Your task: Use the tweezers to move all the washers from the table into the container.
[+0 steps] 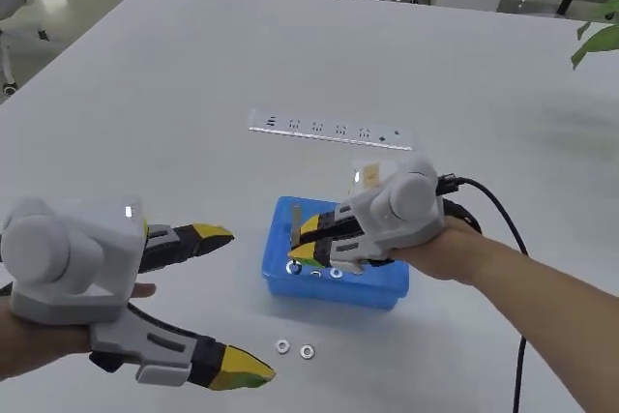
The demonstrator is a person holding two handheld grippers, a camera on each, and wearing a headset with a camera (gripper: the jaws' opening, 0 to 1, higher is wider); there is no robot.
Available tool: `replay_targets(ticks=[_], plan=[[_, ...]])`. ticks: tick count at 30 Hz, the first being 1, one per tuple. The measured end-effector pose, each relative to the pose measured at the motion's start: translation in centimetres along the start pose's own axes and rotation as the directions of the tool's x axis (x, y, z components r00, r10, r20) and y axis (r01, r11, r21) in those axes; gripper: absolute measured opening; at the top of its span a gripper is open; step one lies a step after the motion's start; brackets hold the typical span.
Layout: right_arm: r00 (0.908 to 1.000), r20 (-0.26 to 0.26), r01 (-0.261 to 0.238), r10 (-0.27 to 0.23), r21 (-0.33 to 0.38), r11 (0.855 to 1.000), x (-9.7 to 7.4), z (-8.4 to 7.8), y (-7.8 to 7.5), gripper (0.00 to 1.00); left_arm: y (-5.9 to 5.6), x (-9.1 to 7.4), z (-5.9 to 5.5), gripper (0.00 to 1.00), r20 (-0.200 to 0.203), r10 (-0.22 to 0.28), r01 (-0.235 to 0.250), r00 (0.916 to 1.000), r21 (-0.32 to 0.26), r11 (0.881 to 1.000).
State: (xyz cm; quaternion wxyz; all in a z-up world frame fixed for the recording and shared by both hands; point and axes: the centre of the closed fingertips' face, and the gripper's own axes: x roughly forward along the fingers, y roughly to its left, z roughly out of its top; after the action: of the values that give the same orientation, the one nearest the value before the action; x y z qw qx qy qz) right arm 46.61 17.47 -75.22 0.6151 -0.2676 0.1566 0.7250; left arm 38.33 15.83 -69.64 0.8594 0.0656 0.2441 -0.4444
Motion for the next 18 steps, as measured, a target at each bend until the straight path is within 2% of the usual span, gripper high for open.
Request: replay_targets(ticks=[13,18], plan=[[0.9999,-0.012,-0.007,0.007,0.009,1.0,0.4,-1.0,0.1,0.08,1.2,0.8,0.2,0.92,-0.005,0.008,-0.008,1.0,0.009,1.0],[0.9998,-0.016,-0.01,0.011,0.001,1.0,0.6,-1.1,0.2,0.08,1.8,1.2,0.5,0.84,-0.008,0.009,-0.009,0.9999,0.026,1.0]])
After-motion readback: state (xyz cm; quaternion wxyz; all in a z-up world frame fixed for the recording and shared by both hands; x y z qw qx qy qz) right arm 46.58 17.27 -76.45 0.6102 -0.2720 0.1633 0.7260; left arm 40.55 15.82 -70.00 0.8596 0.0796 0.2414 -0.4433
